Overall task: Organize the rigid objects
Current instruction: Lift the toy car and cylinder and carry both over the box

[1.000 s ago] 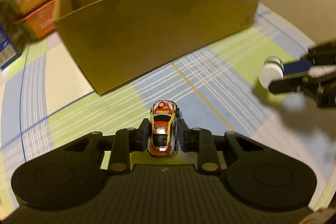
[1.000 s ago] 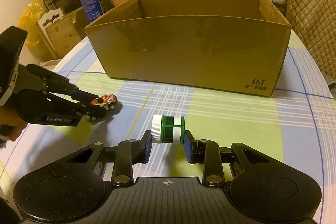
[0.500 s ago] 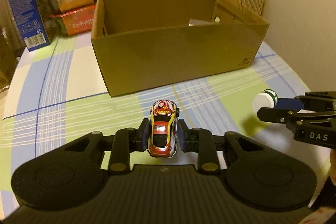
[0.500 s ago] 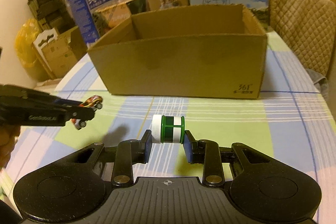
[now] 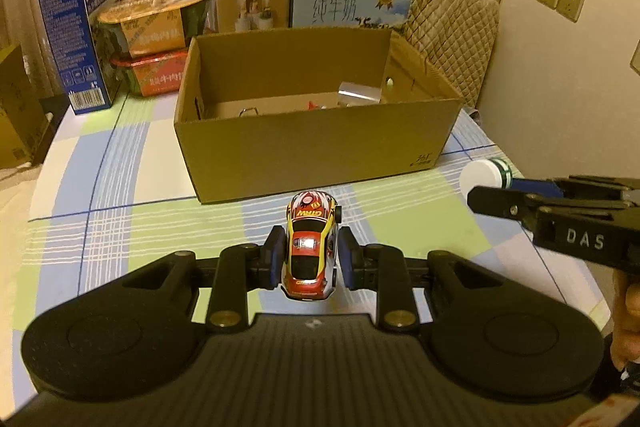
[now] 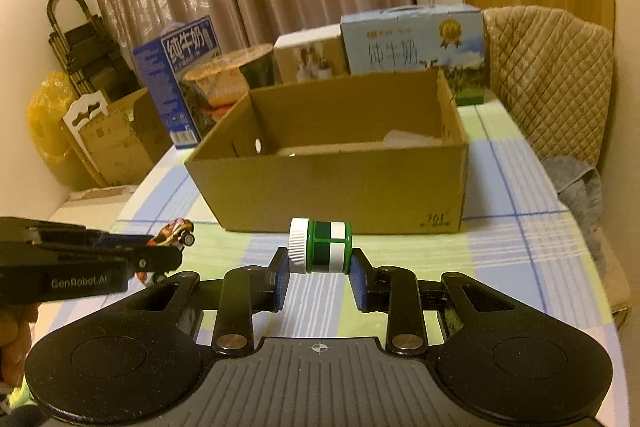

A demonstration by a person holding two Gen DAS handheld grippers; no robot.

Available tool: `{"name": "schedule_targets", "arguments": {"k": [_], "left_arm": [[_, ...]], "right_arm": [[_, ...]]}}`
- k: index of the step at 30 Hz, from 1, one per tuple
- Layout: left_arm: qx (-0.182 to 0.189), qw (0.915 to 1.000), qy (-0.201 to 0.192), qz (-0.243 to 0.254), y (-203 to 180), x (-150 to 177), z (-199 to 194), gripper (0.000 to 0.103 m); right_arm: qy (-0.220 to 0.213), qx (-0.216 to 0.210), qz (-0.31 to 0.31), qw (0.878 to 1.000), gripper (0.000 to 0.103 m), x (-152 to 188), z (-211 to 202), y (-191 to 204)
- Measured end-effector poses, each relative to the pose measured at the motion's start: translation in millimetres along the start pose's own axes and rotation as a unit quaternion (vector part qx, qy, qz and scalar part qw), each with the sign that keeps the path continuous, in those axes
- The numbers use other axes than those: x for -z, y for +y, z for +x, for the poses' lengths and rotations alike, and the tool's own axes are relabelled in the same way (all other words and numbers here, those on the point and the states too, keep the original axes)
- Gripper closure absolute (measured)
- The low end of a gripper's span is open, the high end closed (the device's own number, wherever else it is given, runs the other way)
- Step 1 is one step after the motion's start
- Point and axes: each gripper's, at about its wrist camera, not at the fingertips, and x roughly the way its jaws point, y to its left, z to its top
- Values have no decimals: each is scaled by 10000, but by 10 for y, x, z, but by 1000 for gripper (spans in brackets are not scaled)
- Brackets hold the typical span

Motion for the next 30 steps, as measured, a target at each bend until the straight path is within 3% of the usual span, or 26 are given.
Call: {"name": "schedule_targets", "arguments": {"k": [16, 30], "left_arm": [[-36, 9997, -233, -69, -91, -321, -305, 80], [-29, 9995, -320, -14, 14, -769, -147, 80]], "right_arm": [[-186, 146, -135, 9996, 75, -383, -241, 19], [-249, 272, -318, 9988, 75, -753, -113, -164]]}}
